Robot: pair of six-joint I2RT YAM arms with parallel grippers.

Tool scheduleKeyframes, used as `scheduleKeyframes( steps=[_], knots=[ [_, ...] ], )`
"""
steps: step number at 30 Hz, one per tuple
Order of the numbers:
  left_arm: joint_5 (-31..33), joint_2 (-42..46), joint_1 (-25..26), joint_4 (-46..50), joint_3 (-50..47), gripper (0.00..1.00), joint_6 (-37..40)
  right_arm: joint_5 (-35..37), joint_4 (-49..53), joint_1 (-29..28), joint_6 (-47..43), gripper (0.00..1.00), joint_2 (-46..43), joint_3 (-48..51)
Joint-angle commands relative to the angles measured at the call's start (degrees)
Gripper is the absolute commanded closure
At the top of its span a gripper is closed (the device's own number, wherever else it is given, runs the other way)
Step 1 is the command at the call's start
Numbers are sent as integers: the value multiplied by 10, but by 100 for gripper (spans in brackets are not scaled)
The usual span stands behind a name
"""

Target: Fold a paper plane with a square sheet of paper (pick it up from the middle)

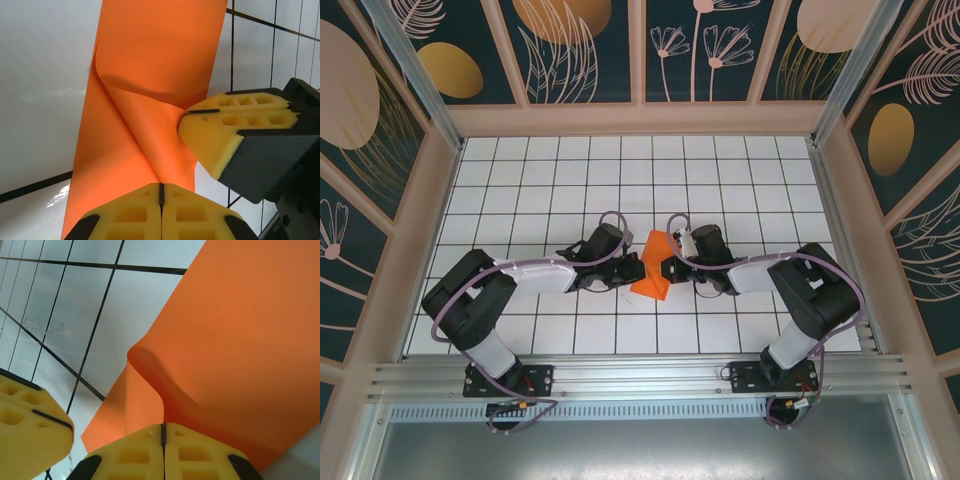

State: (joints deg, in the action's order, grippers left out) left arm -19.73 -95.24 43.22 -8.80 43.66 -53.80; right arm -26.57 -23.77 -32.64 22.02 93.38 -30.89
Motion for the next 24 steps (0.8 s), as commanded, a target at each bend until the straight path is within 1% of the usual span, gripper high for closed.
scheduleKeyframes(
  steps=[1, 3, 7, 12, 18, 24],
  knots=[
    [-11, -26, 5, -33, 9, 93, -14, 4, -12, 3, 7, 92, -3, 6],
    [-13, -50, 7, -33, 14, 94, -11, 5, -9, 3, 6, 92, -2, 5],
    [3, -68, 10, 3, 20, 94, 4, 6, -5, 3, 4, 92, -2, 1],
    [13, -79, 10, 19, 11, 95, 18, 7, 9, 4, -5, 92, -7, -13],
    [16, -87, 10, 29, 6, 95, 29, 26, 35, 9, -27, 91, -18, -15],
    [16, -94, 10, 34, 6, 94, 38, 21, 42, 10, -49, 91, -22, -22]
  ],
)
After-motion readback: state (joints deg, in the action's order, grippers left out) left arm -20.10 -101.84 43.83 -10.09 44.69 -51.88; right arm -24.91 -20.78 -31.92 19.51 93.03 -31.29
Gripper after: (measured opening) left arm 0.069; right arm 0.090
